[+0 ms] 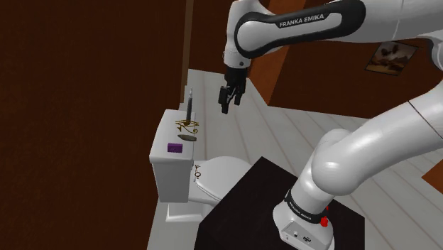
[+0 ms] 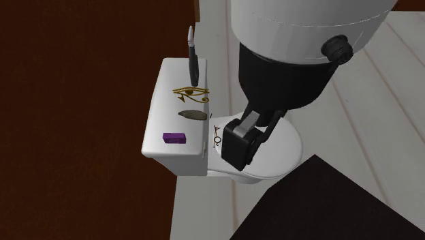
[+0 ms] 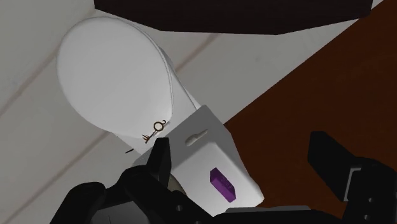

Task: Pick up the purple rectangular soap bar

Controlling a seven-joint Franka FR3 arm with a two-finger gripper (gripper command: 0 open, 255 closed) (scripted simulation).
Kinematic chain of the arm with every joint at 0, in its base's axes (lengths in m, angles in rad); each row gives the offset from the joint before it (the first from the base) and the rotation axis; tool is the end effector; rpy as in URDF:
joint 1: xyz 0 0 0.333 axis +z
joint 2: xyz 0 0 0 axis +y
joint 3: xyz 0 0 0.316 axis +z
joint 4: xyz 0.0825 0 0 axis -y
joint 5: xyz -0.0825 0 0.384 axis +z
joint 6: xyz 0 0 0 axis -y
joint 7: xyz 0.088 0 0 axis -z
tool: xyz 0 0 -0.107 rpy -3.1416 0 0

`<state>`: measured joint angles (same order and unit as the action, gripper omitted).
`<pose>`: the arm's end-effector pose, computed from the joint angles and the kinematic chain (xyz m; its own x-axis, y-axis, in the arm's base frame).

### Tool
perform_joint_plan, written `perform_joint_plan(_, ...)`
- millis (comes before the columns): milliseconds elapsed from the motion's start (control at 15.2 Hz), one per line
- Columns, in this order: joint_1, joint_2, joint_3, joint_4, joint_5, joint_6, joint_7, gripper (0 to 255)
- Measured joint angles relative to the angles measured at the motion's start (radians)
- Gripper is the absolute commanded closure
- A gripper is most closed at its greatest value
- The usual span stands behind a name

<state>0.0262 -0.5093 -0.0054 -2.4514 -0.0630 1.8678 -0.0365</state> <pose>0.3856 0.0031 0.4736 0.9941 0.0764 -0.0767 0.0806 -0.9953 0.0533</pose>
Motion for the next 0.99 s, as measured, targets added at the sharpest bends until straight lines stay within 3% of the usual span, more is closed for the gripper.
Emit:
perform_joint_plan(462,0.0,0.223,-0.032,-0.002,0.002,0.243,-0.061,0)
perform_joint_plan(990,0.001,0.533,-0.05,0.093,0.037,0.476,-0.141,0)
